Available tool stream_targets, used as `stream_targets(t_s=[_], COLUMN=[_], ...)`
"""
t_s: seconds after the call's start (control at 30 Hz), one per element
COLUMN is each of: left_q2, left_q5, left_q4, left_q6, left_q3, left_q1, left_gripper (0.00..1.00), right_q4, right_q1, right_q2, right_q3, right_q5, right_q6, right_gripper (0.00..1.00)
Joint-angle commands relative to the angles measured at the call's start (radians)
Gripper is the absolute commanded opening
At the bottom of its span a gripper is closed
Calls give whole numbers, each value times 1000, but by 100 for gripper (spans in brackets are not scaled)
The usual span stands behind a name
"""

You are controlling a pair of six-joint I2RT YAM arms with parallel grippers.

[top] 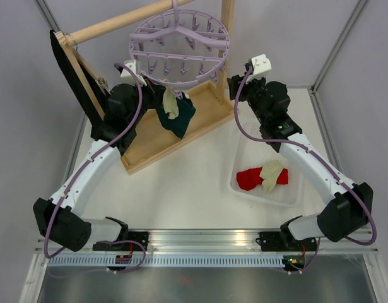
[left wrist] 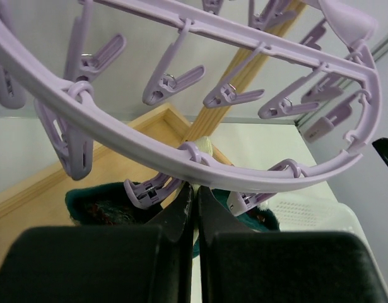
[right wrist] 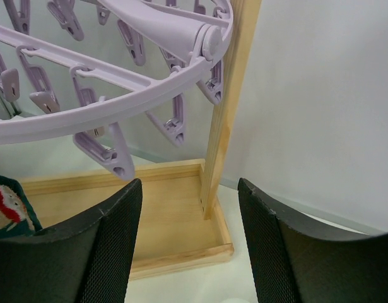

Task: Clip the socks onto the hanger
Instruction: Open the clamp at the hanger.

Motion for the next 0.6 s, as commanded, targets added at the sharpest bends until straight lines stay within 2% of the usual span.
stream_targets(t_s=[0.0,0.17,0.57], left_q2=[-46,-58,-81], left_q5=[-31,-37,16], left_q4=[-8,-27,-54], left_q6=[-13,-18,-35], left_q3=[36,42,62], left_q1=[22,38,122], left_gripper=[2,2,2], right_q4=[54,76,162], right_q1=[-7,-9,-27], right_q2=[-25,0,65], right_q3=[2,8,23], right_q5=[-40,-96,-351], right_q6=[-11,-8,-28], right_gripper=[68,68,68])
